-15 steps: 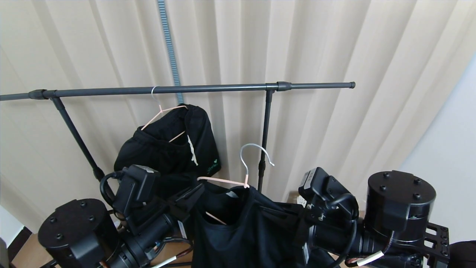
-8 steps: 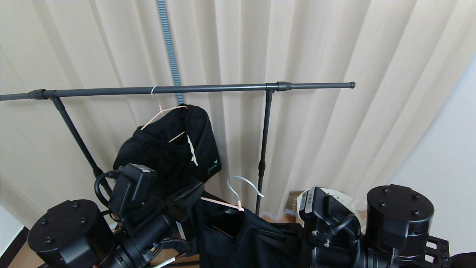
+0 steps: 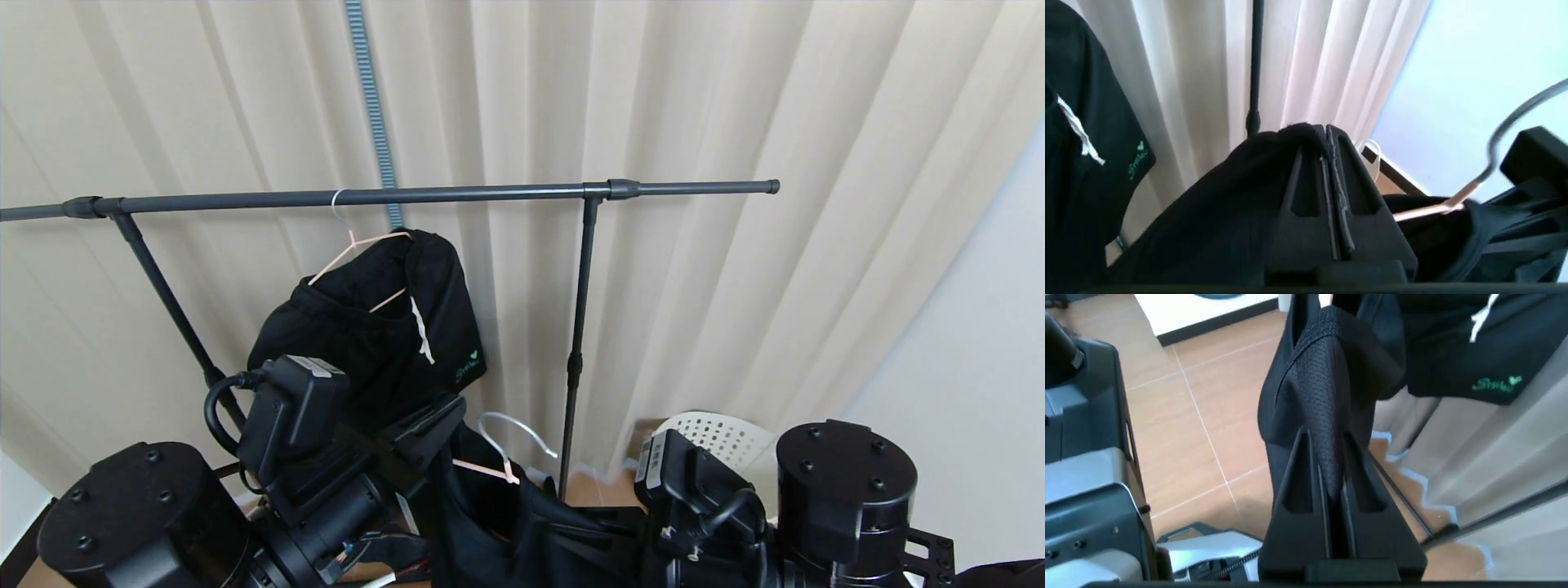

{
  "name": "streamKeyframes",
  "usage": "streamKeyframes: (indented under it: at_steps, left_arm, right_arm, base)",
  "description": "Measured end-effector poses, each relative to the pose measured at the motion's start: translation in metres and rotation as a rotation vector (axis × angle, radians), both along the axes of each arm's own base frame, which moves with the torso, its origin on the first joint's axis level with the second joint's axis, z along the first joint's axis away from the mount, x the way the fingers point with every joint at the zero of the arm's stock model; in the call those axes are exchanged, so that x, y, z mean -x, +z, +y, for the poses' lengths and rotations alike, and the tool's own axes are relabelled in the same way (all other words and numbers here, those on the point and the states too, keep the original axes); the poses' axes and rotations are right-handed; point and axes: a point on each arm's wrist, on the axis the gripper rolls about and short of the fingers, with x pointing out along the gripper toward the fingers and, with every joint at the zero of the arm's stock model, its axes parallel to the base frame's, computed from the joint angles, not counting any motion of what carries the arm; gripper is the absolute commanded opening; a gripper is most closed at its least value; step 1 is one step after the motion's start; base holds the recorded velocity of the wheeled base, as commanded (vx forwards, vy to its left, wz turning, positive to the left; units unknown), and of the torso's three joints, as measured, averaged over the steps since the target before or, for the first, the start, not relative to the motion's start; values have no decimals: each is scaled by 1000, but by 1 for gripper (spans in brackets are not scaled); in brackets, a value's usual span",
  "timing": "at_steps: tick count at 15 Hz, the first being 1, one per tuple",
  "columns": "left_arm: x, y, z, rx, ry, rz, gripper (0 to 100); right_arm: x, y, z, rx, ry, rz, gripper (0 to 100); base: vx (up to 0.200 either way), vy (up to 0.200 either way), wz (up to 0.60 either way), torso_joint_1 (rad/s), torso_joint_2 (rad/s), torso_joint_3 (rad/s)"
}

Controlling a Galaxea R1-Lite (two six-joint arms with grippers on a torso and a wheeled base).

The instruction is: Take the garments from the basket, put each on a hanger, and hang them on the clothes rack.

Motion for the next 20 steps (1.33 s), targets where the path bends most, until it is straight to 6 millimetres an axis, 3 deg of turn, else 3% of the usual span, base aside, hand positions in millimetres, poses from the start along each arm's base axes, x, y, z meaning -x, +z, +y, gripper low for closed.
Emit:
streamKeyframes:
  at_steps: [11,12,20]
  left_arm:
    - [14,-4,-3,-47,-54,42,0]
    - [15,-4,-2,-53,-54,35,100]
    - [19,2,2,-45,-53,9,100]
  right_arm:
    - [-7,-4,10,-114,-26,16,0]
    - [-7,-3,10,-114,-27,15,0]
    - [-12,0,4,-125,-53,5,0]
  base:
    - [0,0,0,0,0,0]
    - [0,0,0,0,0,0]
    - [0,0,0,0,0,0]
